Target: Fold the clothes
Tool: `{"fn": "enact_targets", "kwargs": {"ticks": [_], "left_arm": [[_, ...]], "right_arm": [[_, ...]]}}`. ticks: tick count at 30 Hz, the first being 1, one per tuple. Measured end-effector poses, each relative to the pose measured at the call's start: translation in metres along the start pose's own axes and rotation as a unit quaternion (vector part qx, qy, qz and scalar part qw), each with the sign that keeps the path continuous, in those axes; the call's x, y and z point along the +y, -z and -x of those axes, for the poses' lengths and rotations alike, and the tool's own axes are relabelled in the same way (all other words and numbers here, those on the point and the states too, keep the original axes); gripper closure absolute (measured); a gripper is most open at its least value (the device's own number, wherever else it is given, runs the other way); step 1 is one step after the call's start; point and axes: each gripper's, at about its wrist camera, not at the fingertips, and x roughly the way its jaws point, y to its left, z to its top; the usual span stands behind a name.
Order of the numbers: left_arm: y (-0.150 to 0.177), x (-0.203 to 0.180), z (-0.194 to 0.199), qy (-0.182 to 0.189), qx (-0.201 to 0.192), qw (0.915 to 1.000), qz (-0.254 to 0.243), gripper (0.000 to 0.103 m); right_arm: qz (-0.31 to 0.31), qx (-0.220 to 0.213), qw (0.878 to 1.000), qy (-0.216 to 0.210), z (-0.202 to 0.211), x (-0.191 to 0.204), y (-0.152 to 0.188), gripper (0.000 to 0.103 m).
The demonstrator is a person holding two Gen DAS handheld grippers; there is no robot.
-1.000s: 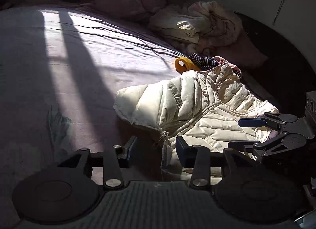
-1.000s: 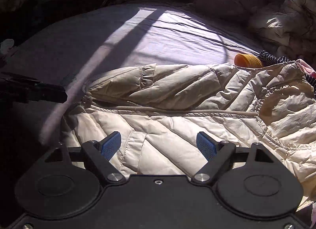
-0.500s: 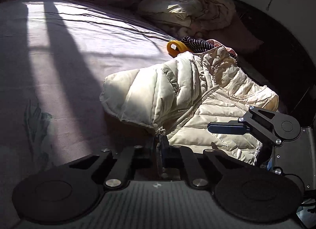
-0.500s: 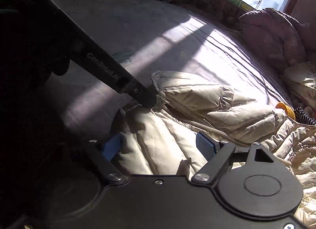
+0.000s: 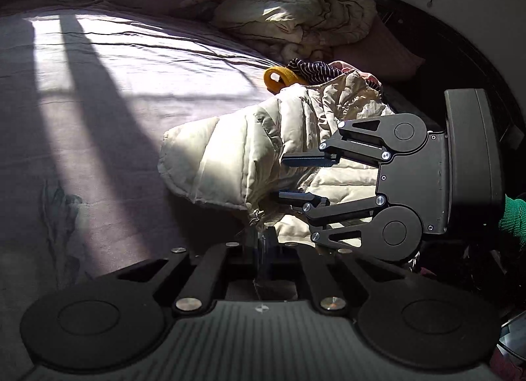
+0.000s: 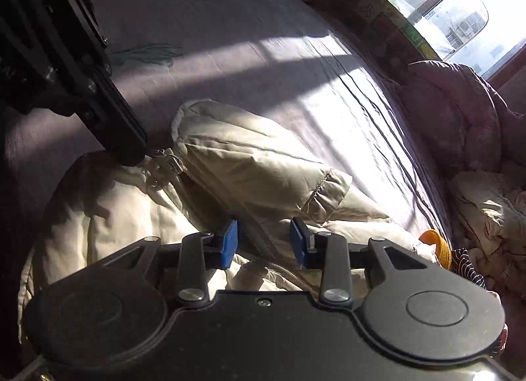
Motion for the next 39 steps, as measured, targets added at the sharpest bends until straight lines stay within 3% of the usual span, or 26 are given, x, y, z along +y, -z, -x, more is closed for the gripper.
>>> {"fn": "enact_targets", "kwargs": {"ticks": [3,6,8,10,12,20,22,23,26,28,31,37,39], "left_arm": [[0.001,0.001,-0.004,-0.011,0.004,0.9999,-0.011,0.086],[0.001,-0.001,-0.007,-0.008,0.012,0.9996,-0.024,0.062],[0.001,-0.001,-0.009,-0.001,0.011,0.9997,-0.022,0.062],[0.001,0.000,-0.011,0.000,0.014,0.9996,-0.024,0.064],[0.002,0.003,-0.015,0.009,0.020,0.9996,-0.018,0.072],[0.000,0.020,-0.032,0.030,0.036,0.9989,0.002,0.072],[0.001,0.020,-0.033,0.035,0.041,0.9985,0.002,0.097],[0.002,0.020,-0.033,0.040,0.043,0.9982,0.009,0.098],[0.004,0.020,-0.029,0.034,0.033,0.9981,0.039,0.100],[0.006,0.020,-0.028,0.038,0.026,0.9971,0.060,0.100],[0.007,0.023,-0.024,0.036,0.015,0.9951,0.090,0.100],[0.007,0.023,-0.017,0.031,-0.019,0.9902,0.135,0.101],[0.010,0.027,-0.019,0.024,-0.022,0.9877,0.153,0.101]], "right_arm": [[0.076,-0.010,0.997,0.006,0.007,0.021,-0.003,0.066],[0.131,-0.015,0.991,0.019,0.007,0.036,-0.004,0.061],[0.147,-0.019,0.989,0.021,0.005,0.041,-0.004,0.060],[0.161,-0.027,0.986,0.023,0.004,0.045,-0.002,0.060],[0.182,-0.042,0.982,0.031,0.005,0.050,0.002,0.058],[0.199,-0.079,0.976,0.044,0.010,0.060,0.011,0.058],[0.205,-0.085,0.974,0.044,0.010,0.062,0.013,0.058],[0.207,-0.087,0.974,0.043,0.011,0.063,0.014,0.059],[0.216,-0.091,0.971,0.044,0.011,0.067,0.017,0.066],[0.213,-0.089,0.972,0.043,0.011,0.069,0.018,0.083],[0.179,-0.086,0.980,0.030,0.013,0.066,0.017,0.096],[0.107,-0.067,0.992,0.032,0.017,0.040,0.022,0.101],[0.118,-0.057,0.991,0.021,0.016,0.043,0.023,0.099]]}}
